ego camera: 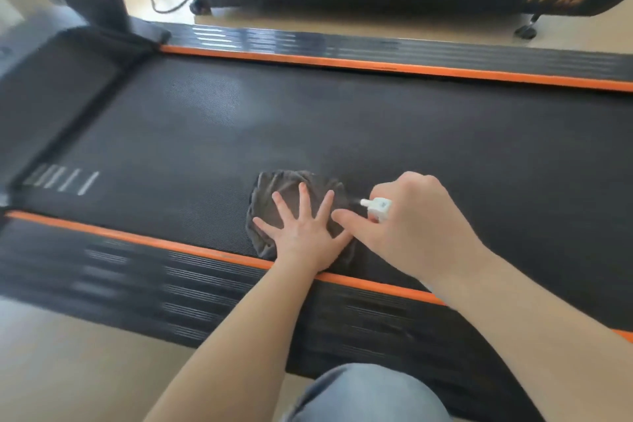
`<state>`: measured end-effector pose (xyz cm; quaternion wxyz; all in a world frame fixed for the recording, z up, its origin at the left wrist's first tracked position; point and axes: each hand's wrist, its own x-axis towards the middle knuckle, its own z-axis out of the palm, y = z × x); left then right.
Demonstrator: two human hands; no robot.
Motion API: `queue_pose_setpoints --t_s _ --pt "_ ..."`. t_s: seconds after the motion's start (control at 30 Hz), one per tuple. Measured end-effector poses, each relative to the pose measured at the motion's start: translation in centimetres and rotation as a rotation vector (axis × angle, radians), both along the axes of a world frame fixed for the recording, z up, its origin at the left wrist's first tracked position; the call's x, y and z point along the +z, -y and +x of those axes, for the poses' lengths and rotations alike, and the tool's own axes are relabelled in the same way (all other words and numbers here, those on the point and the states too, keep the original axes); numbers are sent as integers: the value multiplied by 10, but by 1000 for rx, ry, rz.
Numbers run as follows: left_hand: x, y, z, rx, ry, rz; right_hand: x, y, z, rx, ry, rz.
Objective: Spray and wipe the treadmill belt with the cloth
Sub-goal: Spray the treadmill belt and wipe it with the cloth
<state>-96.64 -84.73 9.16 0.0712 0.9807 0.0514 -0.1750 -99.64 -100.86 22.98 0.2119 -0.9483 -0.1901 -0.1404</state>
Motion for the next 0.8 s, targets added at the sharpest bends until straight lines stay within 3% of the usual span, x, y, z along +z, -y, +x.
queue_pose_setpoints --t_s 0.23,0.43,0.47,0.63,0.8 --pt "7 27 -1 -12 9 36 15 53 -8 -130 -181 11" --pt "9 97 -7 -559 61 18 -1 87 -3 -272 -277 -202" --pt "8 98 -5 -546 74 10 -4 89 -3 -293 -293 -234" --pt "1 73 0 -74 80 -15 -12 99 -9 -360 -382 -240" --pt "9 75 4 -18 24 -3 -14 119 -8 -342 -514 -310"
